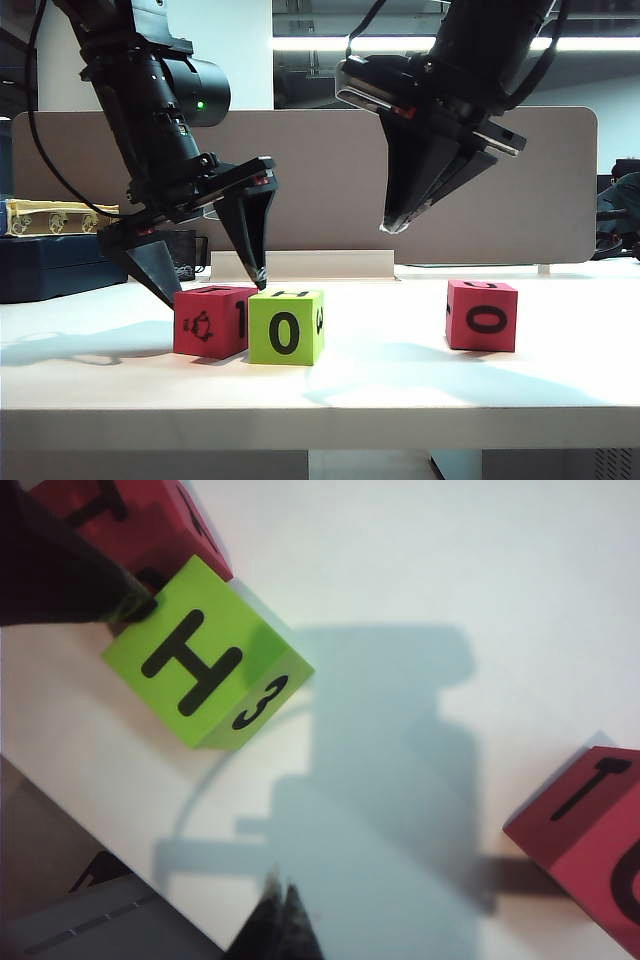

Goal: Select the appropriate blocks from the scattered letter blocks on the table and arrange them in a row to spell out "THU".

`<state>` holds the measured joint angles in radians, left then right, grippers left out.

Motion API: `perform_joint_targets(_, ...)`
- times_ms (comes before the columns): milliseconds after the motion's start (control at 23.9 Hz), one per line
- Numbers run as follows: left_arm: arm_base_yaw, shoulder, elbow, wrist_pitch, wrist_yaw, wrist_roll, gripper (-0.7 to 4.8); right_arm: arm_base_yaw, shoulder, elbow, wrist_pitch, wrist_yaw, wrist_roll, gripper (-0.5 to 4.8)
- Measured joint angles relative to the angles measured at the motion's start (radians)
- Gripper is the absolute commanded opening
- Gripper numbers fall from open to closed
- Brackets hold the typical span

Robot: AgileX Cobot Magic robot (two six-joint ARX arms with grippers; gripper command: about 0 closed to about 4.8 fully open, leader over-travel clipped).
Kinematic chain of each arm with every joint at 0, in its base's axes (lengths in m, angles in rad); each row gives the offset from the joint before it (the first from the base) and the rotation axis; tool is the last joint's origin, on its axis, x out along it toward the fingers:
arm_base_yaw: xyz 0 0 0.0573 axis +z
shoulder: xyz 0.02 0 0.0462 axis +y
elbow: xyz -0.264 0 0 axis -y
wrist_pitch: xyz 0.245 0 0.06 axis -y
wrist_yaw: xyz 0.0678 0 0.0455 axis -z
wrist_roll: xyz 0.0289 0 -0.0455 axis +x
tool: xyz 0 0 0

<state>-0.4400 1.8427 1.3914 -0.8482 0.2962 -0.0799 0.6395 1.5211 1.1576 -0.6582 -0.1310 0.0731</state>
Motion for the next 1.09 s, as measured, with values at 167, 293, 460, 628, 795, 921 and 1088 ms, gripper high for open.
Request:
perform_joint_targets(167,0.001,-0.006,0.004,0.023,-0.044,0.001,4.79,0.0,0.0,0.0,0.0,0.0,0.0,-0.01)
perform_joint_targets(293,0.001,-0.01,0.057,0.018,-0.053,0.013,4.79,0.0,0.0,0.0,0.003,0.004,0.0,-0.02)
perform_joint_targets(460,0.001,-0.028,0.154,0.013,-0.055,0.027,4.79,-0.001,0.0,0.0,0.004,0.041,0.001,-0.02)
perform_joint_targets(628,0.001,-0.069,0.259,-0.072,-0.1,0.089,2.55,0.0,0.04,0.0,0.045,0.043,0.005,-0.02)
perform_joint_targets(795,0.001,-0.155,0.289,-0.092,-0.142,0.14,1.21,0.0,0.098,0.0,0.069,0.027,0.01,-0.02)
perform_joint_targets(921,0.001,-0.251,0.288,-0.099,-0.149,0.153,0.18,0.003,0.139,0.0,0.123,0.008,0.027,-0.02)
perform_joint_targets(1088,0.0,-0.325,0.287,-0.114,-0.109,0.165,-0.06,0.026,0.163,0.0,0.176,-0.004,0.031,-0.02)
